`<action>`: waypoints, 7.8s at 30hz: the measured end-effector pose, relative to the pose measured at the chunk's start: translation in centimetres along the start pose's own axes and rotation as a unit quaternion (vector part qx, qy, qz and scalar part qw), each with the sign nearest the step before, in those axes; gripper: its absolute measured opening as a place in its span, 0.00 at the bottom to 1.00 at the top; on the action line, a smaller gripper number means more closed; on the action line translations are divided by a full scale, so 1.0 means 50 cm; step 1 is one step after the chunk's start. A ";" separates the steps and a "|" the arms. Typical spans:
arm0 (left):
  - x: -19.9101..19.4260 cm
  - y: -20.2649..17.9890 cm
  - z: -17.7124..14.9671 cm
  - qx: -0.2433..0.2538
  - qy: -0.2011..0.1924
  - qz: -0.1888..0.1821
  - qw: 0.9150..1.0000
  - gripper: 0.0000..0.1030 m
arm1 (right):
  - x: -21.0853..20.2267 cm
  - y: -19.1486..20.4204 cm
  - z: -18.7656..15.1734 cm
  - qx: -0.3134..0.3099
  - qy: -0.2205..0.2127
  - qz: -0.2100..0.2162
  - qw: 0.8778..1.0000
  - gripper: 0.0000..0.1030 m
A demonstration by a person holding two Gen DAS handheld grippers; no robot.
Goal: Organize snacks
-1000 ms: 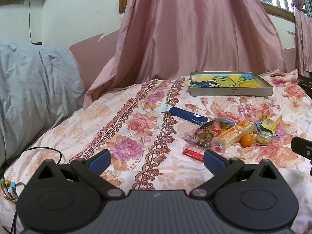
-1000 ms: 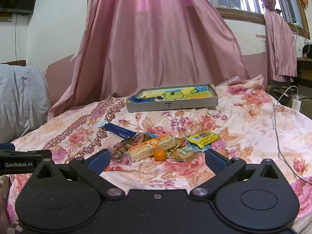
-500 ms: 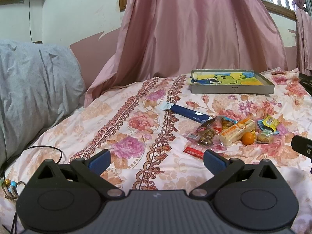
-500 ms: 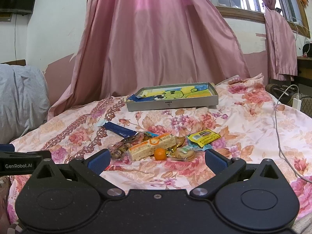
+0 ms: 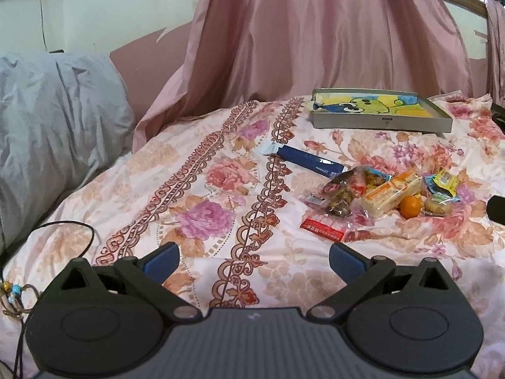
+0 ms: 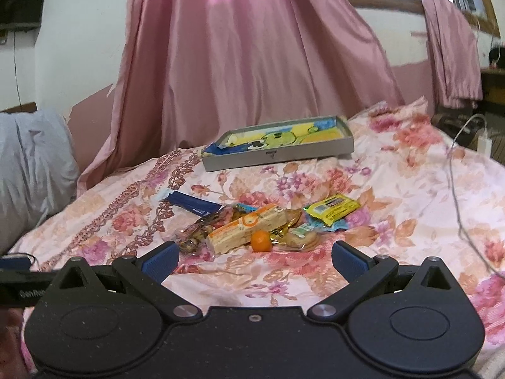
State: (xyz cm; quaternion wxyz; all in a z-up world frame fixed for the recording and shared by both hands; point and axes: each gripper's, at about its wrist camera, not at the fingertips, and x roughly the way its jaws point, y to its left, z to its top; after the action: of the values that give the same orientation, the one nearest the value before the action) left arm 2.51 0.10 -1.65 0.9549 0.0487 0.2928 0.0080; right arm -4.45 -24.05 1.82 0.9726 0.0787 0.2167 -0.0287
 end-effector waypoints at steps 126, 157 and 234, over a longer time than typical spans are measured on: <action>0.286 -0.350 0.188 0.185 0.100 -0.129 0.969 0.35 | 0.358 -0.056 0.010 -0.392 -0.013 -0.052 0.918 0.43; 0.427 -0.438 0.417 0.088 -0.114 -0.110 0.983 0.35 | 0.512 -0.153 0.177 -0.278 -0.168 -0.107 0.940 0.44; 0.177 -0.159 0.230 -0.005 -0.107 -0.034 0.994 1.00 | 0.231 -0.128 0.145 -0.085 -0.144 -0.053 0.984 0.99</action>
State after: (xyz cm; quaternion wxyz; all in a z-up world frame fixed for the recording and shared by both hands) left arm 16.19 -8.45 2.12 0.9806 0.0343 0.1908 -0.0281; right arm 8.43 -31.83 2.47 0.9939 -0.0207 0.0798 -0.0732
